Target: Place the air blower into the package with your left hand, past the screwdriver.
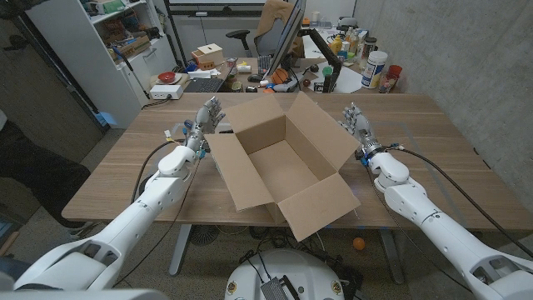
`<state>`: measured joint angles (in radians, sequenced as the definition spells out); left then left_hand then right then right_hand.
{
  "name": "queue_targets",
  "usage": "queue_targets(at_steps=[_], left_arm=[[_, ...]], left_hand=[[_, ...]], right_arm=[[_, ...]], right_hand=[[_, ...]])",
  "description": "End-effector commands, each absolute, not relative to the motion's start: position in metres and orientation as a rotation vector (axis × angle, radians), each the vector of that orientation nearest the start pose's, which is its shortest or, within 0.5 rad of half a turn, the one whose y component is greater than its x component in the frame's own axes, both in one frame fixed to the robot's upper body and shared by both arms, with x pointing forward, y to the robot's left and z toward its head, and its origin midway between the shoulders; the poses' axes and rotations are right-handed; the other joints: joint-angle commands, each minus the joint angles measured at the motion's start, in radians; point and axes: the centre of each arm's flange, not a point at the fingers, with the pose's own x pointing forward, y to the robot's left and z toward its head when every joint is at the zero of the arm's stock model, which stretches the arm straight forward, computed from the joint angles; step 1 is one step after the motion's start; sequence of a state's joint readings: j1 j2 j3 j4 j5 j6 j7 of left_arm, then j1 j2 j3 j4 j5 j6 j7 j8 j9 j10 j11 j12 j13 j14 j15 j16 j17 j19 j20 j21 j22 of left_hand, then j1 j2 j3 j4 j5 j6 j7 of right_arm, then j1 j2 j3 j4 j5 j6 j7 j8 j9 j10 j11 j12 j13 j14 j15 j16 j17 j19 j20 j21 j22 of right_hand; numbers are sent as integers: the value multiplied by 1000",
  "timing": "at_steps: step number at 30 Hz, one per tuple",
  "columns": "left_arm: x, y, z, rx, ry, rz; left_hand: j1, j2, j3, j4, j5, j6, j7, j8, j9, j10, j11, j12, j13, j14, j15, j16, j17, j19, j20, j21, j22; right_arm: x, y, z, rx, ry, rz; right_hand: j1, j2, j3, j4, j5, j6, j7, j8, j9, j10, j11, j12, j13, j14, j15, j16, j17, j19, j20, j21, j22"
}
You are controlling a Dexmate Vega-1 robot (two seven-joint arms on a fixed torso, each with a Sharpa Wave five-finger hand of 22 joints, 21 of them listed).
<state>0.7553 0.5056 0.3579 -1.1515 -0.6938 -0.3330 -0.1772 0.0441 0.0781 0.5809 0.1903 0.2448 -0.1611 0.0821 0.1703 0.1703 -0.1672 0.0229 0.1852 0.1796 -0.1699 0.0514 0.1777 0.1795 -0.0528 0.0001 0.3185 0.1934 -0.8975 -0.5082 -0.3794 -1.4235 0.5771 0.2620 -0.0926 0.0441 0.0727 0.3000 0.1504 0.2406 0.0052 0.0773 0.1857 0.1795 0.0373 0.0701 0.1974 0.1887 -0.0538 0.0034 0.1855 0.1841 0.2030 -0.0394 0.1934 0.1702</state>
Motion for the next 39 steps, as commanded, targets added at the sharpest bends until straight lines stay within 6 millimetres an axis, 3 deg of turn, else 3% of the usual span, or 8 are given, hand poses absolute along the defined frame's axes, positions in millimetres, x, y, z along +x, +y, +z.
queue_targets(at_steps=[1, 9, 19, 28, 39], left_arm=[[674, 369, -15, -12, -599, -302], [654, 385, -10, -13, -638, -237], [641, 384, -6, 21, -650, -222], [619, 383, 6, 173, -673, -273], [584, 396, 12, 314, -694, -315]], left_hand=[[-5, 106, 9, -1, 5, -7, -1, 6, 2, -28, -1, 6, 3, -8, 0, 7, 5, -6, 3, 5, 6], [-9, 105, 8, -2, 6, -16, -1, 4, 2, -37, -5, 3, 3, -13, 0, 5, 4, -10, 5, 3, 5], [-13, 104, 8, -3, 7, -16, -3, 5, 2, -36, -6, 5, 3, -14, 0, 6, 4, -13, 6, 2, 5], [-17, 95, 5, -8, 7, -9, -12, 10, 2, -21, -14, 12, 3, -3, -2, 10, 2, -15, 23, 0, 5], [-12, 70, 0, -26, 5, -1, -19, 12, 1, -9, -15, 16, 2, 9, -6, 10, -2, -13, 19, -2, 3]], right_arm=[[629, -214, -17, -28, -620, 171], [636, -224, -5, -37, -611, 145], [635, -237, -3, -42, -602, 147], [631, -244, -8, -29, -612, 147], [627, -245, -11, -26, -616, 135]], right_hand=[[0, 8, 6, -2, 8, 0, 10, 6, 1, 3, 7, 4, 4, -7, -2, 7, 4, 9, 4, 7, 4], [-1, 6, 4, -4, 9, -2, 9, 5, 1, 2, 9, 4, 4, -8, -1, 6, 3, 9, 5, 6, 4], [-3, 4, 2, -5, 11, 1, 11, 5, 1, 4, 7, 4, 4, -5, 0, 6, 3, 11, 7, 7, 4], [-4, 1, -1, -6, 11, 3, 13, 6, 1, 6, 9, 4, 4, -3, 1, 7, 2, 13, 8, 7, 4], [-6, -2, -4, -7, 12, 3, 14, 6, 2, 9, 9, 5, 4, -1, 2, 7, 2, 15, 8, 7, 4]])
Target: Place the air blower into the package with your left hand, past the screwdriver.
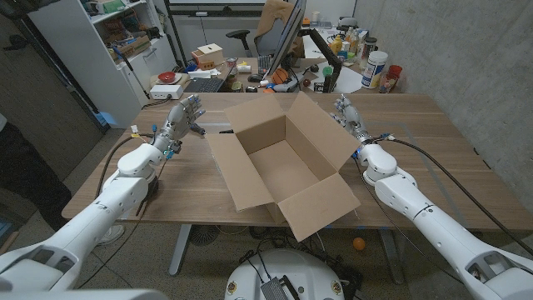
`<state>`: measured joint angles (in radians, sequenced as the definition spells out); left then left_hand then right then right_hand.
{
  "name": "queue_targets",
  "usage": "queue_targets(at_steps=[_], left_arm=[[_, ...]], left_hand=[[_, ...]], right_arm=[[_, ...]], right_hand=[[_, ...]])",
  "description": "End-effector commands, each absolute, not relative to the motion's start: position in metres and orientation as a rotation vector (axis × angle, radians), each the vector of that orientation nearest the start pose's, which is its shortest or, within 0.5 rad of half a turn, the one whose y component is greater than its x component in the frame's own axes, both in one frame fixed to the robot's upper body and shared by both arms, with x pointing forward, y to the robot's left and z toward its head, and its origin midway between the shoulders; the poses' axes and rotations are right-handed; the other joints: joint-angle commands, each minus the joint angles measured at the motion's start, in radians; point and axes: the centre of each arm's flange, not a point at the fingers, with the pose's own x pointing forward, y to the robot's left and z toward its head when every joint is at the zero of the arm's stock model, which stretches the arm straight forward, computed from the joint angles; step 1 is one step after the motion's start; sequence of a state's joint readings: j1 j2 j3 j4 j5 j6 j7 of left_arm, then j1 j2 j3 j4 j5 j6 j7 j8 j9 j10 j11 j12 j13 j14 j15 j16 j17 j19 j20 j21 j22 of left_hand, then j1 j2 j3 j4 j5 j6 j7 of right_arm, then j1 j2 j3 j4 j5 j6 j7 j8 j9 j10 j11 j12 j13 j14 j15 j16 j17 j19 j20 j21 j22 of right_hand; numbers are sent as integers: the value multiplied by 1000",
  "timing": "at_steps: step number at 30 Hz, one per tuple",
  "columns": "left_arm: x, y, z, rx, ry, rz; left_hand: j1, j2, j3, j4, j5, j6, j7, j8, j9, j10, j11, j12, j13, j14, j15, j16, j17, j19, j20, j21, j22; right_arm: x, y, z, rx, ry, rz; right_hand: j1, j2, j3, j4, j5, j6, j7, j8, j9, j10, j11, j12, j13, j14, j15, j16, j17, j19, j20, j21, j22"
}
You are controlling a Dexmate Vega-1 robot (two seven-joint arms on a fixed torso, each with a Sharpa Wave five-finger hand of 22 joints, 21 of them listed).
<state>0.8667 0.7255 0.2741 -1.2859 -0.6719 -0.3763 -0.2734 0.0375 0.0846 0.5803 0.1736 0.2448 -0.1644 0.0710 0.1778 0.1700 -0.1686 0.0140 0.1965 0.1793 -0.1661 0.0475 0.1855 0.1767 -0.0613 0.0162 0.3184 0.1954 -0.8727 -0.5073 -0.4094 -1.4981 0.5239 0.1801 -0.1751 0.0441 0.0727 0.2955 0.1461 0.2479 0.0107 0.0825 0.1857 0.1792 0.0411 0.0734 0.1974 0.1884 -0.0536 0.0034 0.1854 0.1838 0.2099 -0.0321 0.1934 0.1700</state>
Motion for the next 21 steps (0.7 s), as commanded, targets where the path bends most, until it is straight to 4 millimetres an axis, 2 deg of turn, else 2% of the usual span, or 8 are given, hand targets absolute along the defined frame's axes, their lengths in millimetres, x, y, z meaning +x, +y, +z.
queue_targets(at_steps=[1, 5, 14, 21], left_arm=[[581, 398, 11, 321, -692, -312], [569, 406, 10, 368, -692, -291], [530, 430, 13, 495, -703, -167], [501, 446, 18, 567, -705, -86]], left_hand=[[-5, 63, 0, -9, 5, 2, -7, 4, 2, -7, -6, 4, 3, 5, -2, 2, 1, -5, 3, -2, 0], [-3, 54, -3, -15, 4, 2, -7, 4, 1, -8, -5, 4, 3, 3, -1, 0, 0, -8, 11, -5, 0], [2, 43, -7, -26, 2, 1, -14, 3, 2, -7, -7, 3, 2, 4, 9, -2, -2, -14, 62, -10, -1], [6, 40, -7, -32, 1, 6, -20, 5, 2, 1, -7, 5, 2, 11, 6, 0, -2, -12, 71, -11, -1]], right_arm=[[626, -245, -10, -28, -617, 134], [626, -241, -8, -30, -622, 137], [632, -233, -3, -28, -628, 150], [634, -228, 3, -31, -639, 161]], right_hand=[[-6, -3, 0, -3, 5, -2, 9, 6, 2, 5, 6, 5, 4, -1, 2, 7, 2, 9, 1, 8, 4], [-6, -3, 0, -3, 5, -2, 9, 6, 2, 4, 5, 5, 4, -1, 2, 7, 2, 9, 1, 8, 4], [-7, -6, -2, -4, 6, -2, 9, 6, 2, 5, 6, 5, 5, 0, 2, 7, 2, 9, 2, 7, 4], [-7, -7, -4, -5, 6, -1, 10, 6, 2, 6, 7, 5, 5, 0, 3, 6, 1, 9, 2, 7, 4]])
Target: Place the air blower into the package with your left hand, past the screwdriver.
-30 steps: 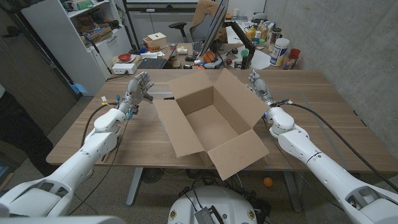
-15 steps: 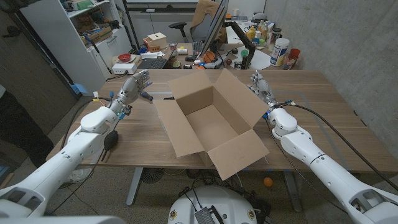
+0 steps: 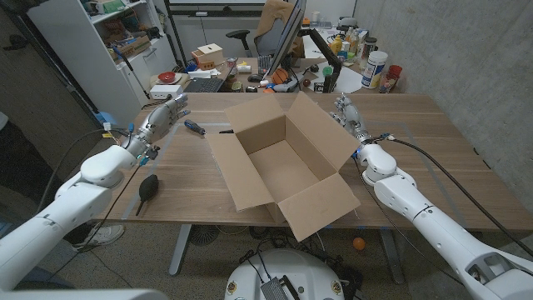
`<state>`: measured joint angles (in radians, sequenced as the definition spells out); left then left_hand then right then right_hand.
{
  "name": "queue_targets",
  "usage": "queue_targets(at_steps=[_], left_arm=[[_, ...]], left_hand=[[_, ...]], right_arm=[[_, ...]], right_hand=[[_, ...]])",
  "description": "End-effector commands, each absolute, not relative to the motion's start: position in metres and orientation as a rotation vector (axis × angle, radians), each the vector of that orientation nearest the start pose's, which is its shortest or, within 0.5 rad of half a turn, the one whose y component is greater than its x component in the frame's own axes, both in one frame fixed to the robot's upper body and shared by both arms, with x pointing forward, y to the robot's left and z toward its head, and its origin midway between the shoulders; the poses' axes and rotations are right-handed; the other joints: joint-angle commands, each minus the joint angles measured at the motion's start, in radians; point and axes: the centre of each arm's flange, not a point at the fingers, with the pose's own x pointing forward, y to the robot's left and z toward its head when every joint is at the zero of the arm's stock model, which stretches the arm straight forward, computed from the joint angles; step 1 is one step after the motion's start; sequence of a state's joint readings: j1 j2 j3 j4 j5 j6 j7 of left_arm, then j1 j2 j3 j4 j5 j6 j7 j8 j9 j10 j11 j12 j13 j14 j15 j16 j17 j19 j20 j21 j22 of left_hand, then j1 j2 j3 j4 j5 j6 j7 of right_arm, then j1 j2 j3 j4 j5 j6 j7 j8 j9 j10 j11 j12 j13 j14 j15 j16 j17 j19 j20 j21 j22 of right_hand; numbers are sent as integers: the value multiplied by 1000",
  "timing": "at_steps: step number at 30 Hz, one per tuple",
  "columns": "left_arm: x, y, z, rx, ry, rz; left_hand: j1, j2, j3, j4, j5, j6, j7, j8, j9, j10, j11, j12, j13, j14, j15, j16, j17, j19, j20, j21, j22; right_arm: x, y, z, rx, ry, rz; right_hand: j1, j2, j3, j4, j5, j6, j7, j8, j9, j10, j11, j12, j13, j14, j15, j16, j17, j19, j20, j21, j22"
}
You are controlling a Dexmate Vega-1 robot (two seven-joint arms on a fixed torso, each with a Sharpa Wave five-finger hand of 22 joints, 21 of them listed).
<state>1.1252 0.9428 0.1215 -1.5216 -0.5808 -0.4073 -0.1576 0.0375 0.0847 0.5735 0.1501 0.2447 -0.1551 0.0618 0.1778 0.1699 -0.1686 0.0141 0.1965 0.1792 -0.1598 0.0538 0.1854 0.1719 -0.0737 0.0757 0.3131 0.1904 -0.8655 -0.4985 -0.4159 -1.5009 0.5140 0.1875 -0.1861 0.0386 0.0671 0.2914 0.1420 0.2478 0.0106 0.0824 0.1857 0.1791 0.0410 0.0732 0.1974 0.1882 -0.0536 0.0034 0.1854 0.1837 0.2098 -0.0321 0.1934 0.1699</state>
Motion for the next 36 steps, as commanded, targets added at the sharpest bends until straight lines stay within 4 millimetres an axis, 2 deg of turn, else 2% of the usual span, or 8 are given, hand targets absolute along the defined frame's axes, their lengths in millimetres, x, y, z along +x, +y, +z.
queue_targets(at_steps=[1, 7, 15, 18, 26, 36], left_arm=[[497, 447, 19, 573, -706, -76], [477, 453, 25, 630, -705, -21], [453, 454, 35, 710, -692, 26], [444, 451, 39, 754, -684, 40], [413, 440, 47, 874, -644, 76], [371, 428, 47, 1004, -557, 165]], left_hand=[[6, 40, 0, -9, 1, -3, -12, 5, 2, 2, -7, 6, 2, 5, 1, 0, 2, 0, 14, -6, 4], [10, 38, 1, -14, 1, -6, -14, 4, 2, 1, -15, 5, 2, 3, -4, -2, 2, -4, 20, -9, 3], [17, 36, 2, -23, -1, -13, -10, 1, 2, -8, -22, 1, 3, -5, -14, -5, 2, -6, 5, -12, 3], [21, 35, 3, -28, -1, -19, -11, 0, 2, -14, -31, -1, 3, -10, -17, -7, 1, -7, 2, -14, 3], [31, 42, 10, -37, -2, -42, -8, -6, 2, -30, -26, -6, 4, -21, -19, -10, 1, -14, 3, -19, 3], [41, 33, 9, -52, -7, -58, -8, -6, 2, -37, -23, -6, 5, -28, -13, -10, 1, -21, 19, -24, 2]], right_arm=[[635, -228, 4, -33, -640, 163], [636, -226, 9, -37, -647, 171], [638, -228, 12, -38, -650, 180], [639, -229, 14, -38, -652, 184], [641, -233, 18, -39, -662, 195], [644, -235, 24, -42, -674, 215]], right_hand=[[-2, -2, 0, -1, 6, -1, 11, 6, 2, 7, 7, 5, 5, 0, 3, 6, 2, 10, 2, 7, 4], [-2, -3, -1, -2, 7, -1, 10, 6, 2, 7, 8, 5, 5, 1, 3, 6, 1, 10, 2, 7, 4], [-2, -4, -2, -3, 8, 0, 9, 6, 2, 8, 9, 5, 5, 3, 3, 6, 1, 11, 3, 7, 4], [-2, -5, -3, -3, 8, 1, 11, 6, 2, 9, 9, 5, 5, 3, 3, 6, 1, 12, 2, 7, 4], [-2, -5, -4, -4, 9, 2, 10, 6, 2, 10, 10, 5, 5, 3, 3, 6, 1, 13, 2, 7, 4], [-2, -6, -6, -6, 11, 4, 10, 7, 2, 11, 9, 5, 5, 5, 3, 6, 0, 14, 3, 7, 4]])
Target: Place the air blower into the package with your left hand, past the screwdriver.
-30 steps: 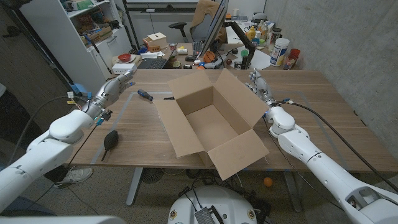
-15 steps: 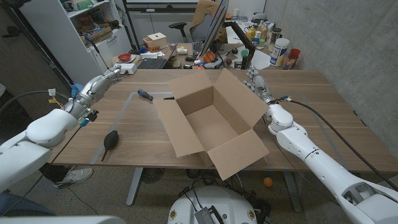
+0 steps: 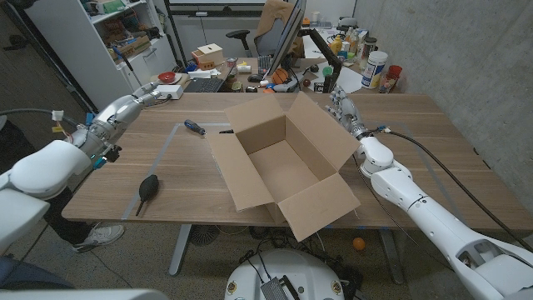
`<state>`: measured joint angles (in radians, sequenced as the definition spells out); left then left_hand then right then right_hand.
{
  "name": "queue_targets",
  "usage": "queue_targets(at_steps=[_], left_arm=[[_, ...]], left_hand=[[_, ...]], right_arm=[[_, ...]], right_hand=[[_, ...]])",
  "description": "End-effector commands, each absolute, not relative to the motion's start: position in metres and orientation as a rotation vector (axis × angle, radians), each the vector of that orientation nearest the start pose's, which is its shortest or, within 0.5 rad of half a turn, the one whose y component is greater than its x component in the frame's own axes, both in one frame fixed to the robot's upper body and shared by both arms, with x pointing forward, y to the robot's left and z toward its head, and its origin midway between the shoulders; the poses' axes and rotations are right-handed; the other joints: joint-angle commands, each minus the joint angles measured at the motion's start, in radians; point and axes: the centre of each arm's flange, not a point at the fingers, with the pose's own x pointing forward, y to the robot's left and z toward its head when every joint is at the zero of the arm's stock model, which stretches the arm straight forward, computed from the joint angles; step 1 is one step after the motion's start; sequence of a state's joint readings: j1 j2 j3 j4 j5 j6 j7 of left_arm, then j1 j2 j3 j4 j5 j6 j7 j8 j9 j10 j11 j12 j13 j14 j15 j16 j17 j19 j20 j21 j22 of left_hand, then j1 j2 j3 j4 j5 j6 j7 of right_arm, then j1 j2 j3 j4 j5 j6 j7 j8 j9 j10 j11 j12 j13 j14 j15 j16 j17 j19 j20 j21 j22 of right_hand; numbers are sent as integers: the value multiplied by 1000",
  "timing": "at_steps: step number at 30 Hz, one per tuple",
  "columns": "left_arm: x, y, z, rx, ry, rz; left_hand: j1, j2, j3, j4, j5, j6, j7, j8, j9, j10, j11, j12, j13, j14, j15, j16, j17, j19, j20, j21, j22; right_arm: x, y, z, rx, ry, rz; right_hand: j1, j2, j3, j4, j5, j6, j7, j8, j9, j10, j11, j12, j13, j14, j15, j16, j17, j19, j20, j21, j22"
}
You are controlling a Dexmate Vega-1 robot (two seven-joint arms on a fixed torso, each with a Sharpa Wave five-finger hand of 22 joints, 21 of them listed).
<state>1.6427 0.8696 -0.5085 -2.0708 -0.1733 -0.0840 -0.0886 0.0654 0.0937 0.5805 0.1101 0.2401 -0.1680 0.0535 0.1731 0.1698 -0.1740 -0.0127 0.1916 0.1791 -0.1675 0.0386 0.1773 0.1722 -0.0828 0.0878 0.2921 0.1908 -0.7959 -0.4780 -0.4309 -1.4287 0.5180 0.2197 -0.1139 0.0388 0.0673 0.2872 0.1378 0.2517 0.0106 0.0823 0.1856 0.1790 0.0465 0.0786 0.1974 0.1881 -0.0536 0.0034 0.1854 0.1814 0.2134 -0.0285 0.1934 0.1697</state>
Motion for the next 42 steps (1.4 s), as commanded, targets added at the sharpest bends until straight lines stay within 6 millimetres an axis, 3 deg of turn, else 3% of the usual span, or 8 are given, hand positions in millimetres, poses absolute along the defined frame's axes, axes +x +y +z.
queue_targets(at_steps=[1, 8, 15, 23, 26, 30, 36, 42], left_arm=[[367, 427, 47, 1012, -546, 173], [338, 417, 43, 1068, -457, 245], [317, 420, 36, 1042, -324, 327], [315, 436, 26, 992, -220, 401], [315, 440, 26, 994, -202, 421], [315, 443, 28, 1000, -168, 446], [318, 446, 33, 1011, -116, 475], [326, 447, 43, 1056, -40, 457]], left_hand=[[14, 21, 2, -15, -3, -46, 0, -1, 2, -30, 4, 0, 5, -18, 4, 0, 1, -11, 11, -4, 2], [24, 4, -2, -35, -10, -61, 5, 0, 3, -25, 12, 5, 7, -2, 9, 7, 2, 1, 37, -2, 2], [34, -4, -3, -52, -17, -73, 31, 3, 3, -17, 47, 11, 9, 11, 28, 11, 4, 19, 64, 2, 4], [40, -9, -4, -63, -22, -62, 42, 9, 4, -7, 53, 16, 10, 20, 32, 13, 5, 34, 65, 6, 4], [46, -48, -19, -89, -33, -50, 43, 15, 4, 9, 56, 22, 11, 31, 35, 16, 7, 48, 66, 7, 3], [53, -64, -24, -104, -37, -46, 43, 17, 4, 13, 57, 23, 11, 42, 36, 18, 7, 51, 65, 6, 3], [74, -114, -41, -148, -46, -22, 60, 25, 5, 44, 82, 32, 13, 69, 46, 24, 9, 60, 72, 2, 2], [88, -128, -44, -168, -48, -3, 68, 30, 6, 62, 89, 37, 14, 79, 51, 25, 9, 67, 77, 1, 2]], right_arm=[[645, -235, 24, -43, -675, 218], [650, -233, 29, -48, -678, 241], [656, -228, 36, -56, -687, 268], [666, -220, 38, -66, -681, 295], [668, -219, 39, -69, -679, 298], [670, -219, 41, -73, -680, 298], [673, -219, 43, -75, -685, 300], [675, -220, 44, -76, -688, 299]], right_hand=[[-3, -6, -2, -2, 7, 4, 10, 7, 2, 5, 3, 5, 5, 4, 3, 5, 3, 10, -1, 7, 4], [-2, -7, -3, -2, 8, 6, 10, 7, 2, 7, 4, 5, 5, 4, 3, 5, 2, 11, -1, 7, 4], [-2, -8, -4, -3, 8, 6, 10, 7, 2, 7, 5, 5, 5, 6, 4, 5, 2, 11, 0, 6, 4], [-2, -9, -5, -5, 9, 8, 10, 7, 3, 10, 5, 6, 5, 8, 4, 5, 2, 12, 1, 7, 4], [-1, -10, -5, -5, 9, 8, 10, 7, 3, 10, 6, 6, 5, 7, 2, 5, 2, 14, 1, 7, 4], [-1, -11, -6, -6, 10, 8, 11, 7, 3, 10, 6, 5, 5, 8, 2, 5, 1, 15, 1, 7, 4], [0, -12, -7, -8, 11, 9, 10, 7, 3, 9, 6, 5, 5, 9, 3, 5, 1, 15, 2, 7, 4], [0, -13, -8, -8, 11, 10, 10, 7, 3, 10, 5, 5, 6, 10, 4, 5, 1, 16, 1, 7, 4]])
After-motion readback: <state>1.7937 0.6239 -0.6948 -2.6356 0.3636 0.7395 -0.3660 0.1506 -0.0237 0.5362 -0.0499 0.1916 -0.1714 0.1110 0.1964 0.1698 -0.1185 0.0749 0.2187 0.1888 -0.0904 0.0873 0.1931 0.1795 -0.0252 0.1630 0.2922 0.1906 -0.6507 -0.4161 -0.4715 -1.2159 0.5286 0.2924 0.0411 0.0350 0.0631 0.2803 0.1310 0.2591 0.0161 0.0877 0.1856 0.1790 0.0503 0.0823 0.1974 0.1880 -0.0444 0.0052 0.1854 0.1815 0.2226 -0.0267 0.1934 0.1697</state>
